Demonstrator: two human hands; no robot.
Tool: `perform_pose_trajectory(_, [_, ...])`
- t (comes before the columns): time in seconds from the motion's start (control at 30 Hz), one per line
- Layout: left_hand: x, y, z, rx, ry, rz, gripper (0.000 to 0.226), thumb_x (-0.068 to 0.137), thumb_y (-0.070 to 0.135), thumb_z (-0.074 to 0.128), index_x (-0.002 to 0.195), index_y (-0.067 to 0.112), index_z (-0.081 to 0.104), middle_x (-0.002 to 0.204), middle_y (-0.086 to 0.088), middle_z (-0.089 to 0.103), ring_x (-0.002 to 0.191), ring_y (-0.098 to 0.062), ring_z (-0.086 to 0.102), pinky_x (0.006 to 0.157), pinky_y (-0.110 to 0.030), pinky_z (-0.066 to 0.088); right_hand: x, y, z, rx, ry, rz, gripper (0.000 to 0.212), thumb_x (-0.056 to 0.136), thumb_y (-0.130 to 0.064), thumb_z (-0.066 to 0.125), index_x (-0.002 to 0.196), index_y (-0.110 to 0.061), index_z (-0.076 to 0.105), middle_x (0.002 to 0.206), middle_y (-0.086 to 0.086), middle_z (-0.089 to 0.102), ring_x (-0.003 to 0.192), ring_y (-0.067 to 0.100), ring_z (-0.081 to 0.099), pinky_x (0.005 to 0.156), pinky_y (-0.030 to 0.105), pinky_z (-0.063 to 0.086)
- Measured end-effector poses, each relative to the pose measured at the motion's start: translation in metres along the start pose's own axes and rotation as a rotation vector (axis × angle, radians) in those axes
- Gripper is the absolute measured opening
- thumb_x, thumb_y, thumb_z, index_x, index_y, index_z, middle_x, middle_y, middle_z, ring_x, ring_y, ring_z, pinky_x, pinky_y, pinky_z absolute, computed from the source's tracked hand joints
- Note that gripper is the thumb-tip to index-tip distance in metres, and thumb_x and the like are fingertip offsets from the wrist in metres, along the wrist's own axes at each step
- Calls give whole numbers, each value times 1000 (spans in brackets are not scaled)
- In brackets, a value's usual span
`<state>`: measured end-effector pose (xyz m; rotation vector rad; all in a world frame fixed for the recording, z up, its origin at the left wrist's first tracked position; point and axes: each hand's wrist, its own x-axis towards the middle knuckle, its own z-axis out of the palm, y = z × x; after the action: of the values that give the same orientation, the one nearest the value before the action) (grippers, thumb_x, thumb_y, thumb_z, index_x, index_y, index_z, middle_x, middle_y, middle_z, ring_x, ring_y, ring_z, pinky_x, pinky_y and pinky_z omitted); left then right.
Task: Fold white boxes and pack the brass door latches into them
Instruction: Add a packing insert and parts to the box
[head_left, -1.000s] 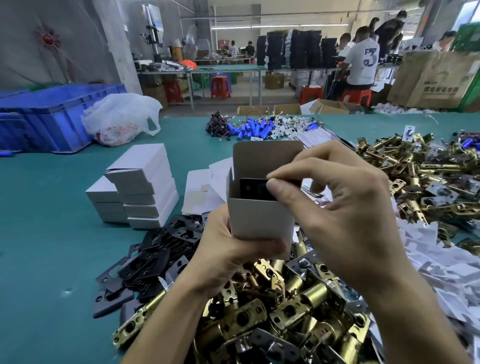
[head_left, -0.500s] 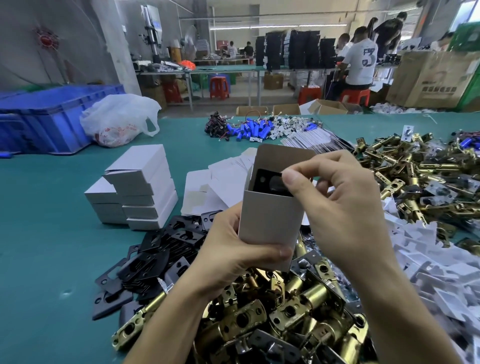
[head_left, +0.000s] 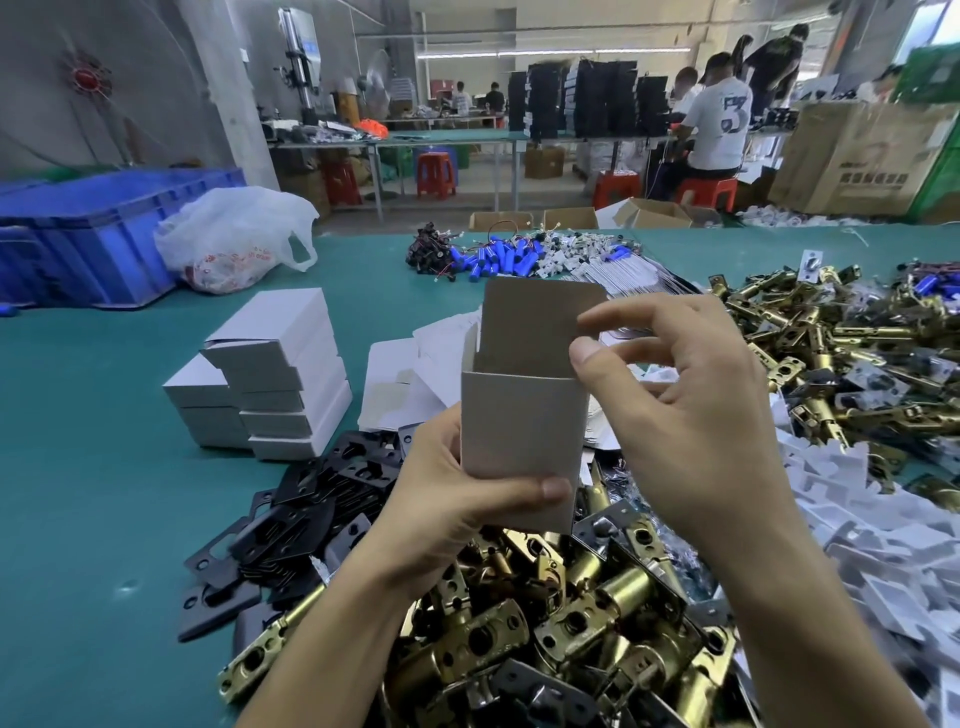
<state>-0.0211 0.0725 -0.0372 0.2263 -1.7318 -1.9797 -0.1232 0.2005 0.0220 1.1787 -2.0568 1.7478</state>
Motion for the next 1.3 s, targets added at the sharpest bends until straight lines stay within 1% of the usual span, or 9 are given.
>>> perform_pose_trajectory(0.2, [0, 1, 2, -40, 90, 44, 49, 51, 19, 88, 99, 25, 80, 97, -10, 78, 88, -20, 75, 71, -34, 60, 0, 7, -3, 196, -283, 237, 33, 84, -43, 68, 114, -47, 55, 96, -9, 71, 82, 19, 72, 76, 47, 60])
perform_pose_trajectory(0.33, [1, 2, 1, -85, 111, 52, 42, 56, 19, 86, 97, 28, 79, 100, -9, 77, 93, -23, 74, 79, -41, 62, 5, 19, -4, 192, -400, 326, 19, 94, -14, 62, 103, -28, 72, 90, 2, 75, 80, 18, 74, 69, 31, 59])
perform_pose_trajectory(0.43, [3, 1, 0, -101, 138, 40, 38, 62, 7, 85, 90, 31, 79, 96, -6, 77, 90, -22, 74, 75, -38, 62, 7, 39, -10, -79, -384, 358, 21, 96, -9, 59, 100, -25, 74, 80, -3, 73, 72, 9, 69, 71, 29, 55])
perform_pose_trajectory(0.53, [4, -2, -1, -145, 203, 12, 38, 64, 5, 81, 95, 25, 77, 97, -6, 77, 91, -24, 75, 70, -38, 62, 7, 63, -18, -479, -403, 399, 25, 94, -10, 58, 110, -24, 71, 97, -3, 70, 84, 13, 65, 82, 37, 55])
perform_pose_trajectory(0.6, [4, -3, -2, -172, 228, 6, 45, 65, 5, 82, 107, 15, 71, 100, -9, 76, 94, -30, 74, 69, -43, 62, 8, 73, -23, -619, -419, 451, 29, 92, -7, 57, 112, -23, 70, 106, 4, 70, 94, 23, 65, 87, 44, 55])
perform_pose_trajectory(0.7, [4, -3, -2, -164, 235, 12, 39, 63, 6, 85, 98, 20, 76, 99, -7, 77, 94, -31, 74, 68, -44, 62, 8, 79, -24, -731, -500, 501, 32, 89, -6, 56, 111, -25, 70, 104, 4, 68, 92, 25, 64, 84, 44, 55])
perform_pose_trajectory(1.0, [3, -1, -3, -54, 205, 40, 44, 56, 11, 93, 92, 30, 77, 98, -4, 77, 94, -24, 75, 75, -41, 62, 3, 79, -15, -807, -666, 591, 35, 84, -32, 71, 117, -34, 63, 121, 4, 60, 99, 22, 62, 87, 39, 54])
perform_pose_trajectory(1.2, [1, -1, -1, -23, 170, 44, 44, 60, 7, 86, 89, 39, 77, 96, -1, 78, 92, -18, 75, 73, -32, 61, 4, 81, -18, -721, -659, 618, 18, 84, -19, 75, 99, -28, 68, 109, 5, 66, 72, 14, 60, 62, 24, 46])
perform_pose_trajectory(1.3, [1, 0, -1, -26, 171, 40, 42, 60, 9, 86, 88, 40, 77, 95, 0, 77, 91, -18, 75, 71, -32, 61, 7, 74, -28, -642, -687, 642, 33, 83, -8, 75, 106, -30, 66, 99, 10, 66, 57, 15, 63, 48, 21, 41])
